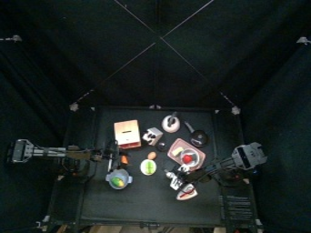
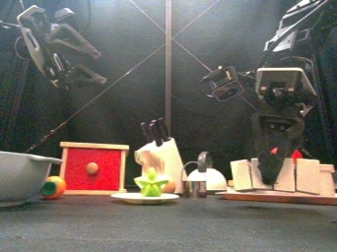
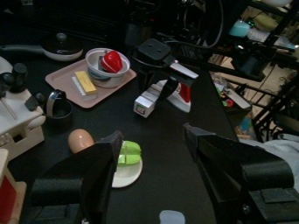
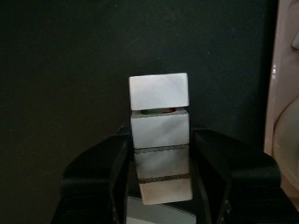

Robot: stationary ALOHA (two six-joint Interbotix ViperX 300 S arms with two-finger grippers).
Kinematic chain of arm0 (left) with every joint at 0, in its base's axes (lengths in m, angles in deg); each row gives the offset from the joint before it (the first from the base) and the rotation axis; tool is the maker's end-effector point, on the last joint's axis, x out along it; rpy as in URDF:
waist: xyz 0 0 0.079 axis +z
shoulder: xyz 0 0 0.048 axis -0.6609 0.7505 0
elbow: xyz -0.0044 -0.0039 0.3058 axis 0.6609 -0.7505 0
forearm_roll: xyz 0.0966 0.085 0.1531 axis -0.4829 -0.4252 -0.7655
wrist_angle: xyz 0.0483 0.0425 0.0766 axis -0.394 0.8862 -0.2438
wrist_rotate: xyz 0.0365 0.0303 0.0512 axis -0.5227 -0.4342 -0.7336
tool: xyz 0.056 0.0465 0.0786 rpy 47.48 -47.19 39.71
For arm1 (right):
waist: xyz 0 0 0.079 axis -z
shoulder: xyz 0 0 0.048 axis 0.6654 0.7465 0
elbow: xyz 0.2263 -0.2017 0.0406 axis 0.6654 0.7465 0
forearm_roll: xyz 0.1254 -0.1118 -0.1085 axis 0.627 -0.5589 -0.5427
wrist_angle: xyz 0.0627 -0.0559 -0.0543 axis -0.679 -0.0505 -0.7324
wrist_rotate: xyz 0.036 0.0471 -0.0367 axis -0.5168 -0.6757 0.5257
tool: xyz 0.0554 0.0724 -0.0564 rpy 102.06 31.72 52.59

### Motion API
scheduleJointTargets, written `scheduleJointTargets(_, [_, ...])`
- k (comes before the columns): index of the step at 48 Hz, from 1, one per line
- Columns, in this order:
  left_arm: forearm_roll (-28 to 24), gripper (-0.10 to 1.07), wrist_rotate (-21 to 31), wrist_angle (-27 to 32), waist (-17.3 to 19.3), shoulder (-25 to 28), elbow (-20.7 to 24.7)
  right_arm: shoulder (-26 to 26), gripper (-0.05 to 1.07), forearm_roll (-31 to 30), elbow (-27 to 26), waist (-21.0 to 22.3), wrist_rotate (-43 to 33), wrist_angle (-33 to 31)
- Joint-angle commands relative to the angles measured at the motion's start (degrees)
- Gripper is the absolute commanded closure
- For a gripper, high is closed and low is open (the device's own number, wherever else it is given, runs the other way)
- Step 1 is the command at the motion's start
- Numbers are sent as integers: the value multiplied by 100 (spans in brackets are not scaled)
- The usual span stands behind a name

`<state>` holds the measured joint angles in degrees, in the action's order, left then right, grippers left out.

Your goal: Place white sushi roll in cutting position

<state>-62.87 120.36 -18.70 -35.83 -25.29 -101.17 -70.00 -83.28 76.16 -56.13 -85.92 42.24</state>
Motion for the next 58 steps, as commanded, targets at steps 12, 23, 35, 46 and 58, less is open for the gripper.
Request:
scheduleJointTargets(12, [62, 5, 0, -44, 0, 0, 44, -105, 44, 422, -519, 26, -44, 237])
scheduleJointTargets(23, [79, 5, 0, -35, 0, 0, 35, 114, 44, 976, -905, 26, -53, 255])
scheduleJointTargets(35, [88, 5, 0, -44, 0, 0, 35, 246, 45, 1529, -1257, 114, -62, -220])
scheduleJointTargets(46, [88, 5, 9, -44, 0, 0, 26, 237, 44, 1441, -1696, 158, -79, -1178])
scheduleJointTargets(58, [193, 5, 0, -35, 0, -9, 0, 185, 44, 729, -1942, 105, -1160, -2162])
